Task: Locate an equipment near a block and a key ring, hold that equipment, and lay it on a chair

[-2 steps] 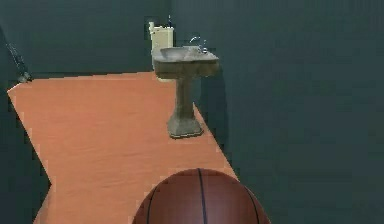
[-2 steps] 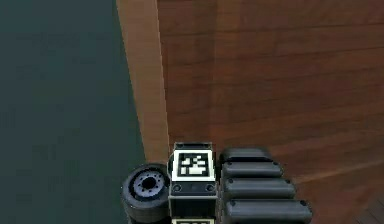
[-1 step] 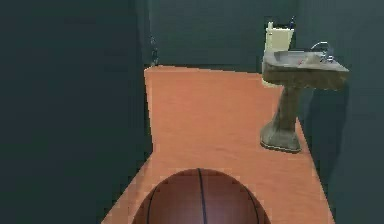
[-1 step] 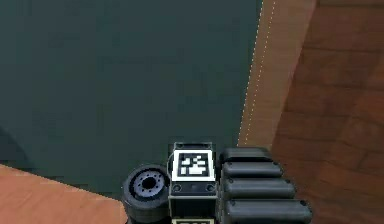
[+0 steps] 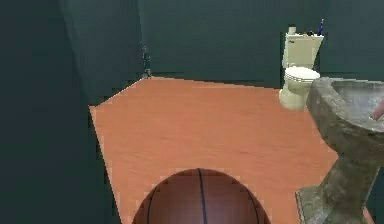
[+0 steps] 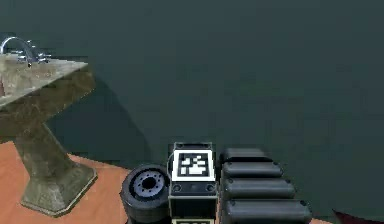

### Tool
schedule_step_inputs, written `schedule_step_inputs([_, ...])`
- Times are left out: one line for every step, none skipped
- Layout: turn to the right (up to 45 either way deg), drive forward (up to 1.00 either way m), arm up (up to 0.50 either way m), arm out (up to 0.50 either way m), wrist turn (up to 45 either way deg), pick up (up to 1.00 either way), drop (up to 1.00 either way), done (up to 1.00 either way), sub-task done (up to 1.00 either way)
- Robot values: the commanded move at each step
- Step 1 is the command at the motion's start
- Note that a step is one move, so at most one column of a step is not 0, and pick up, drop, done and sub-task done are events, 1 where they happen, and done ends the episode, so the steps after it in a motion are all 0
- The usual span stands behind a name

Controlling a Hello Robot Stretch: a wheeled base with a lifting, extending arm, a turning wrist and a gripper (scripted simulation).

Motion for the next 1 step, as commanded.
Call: schedule_step_inputs([0.0,0.90,0.00,0.00,0.0,0.00,0.00,0.00,0.00])
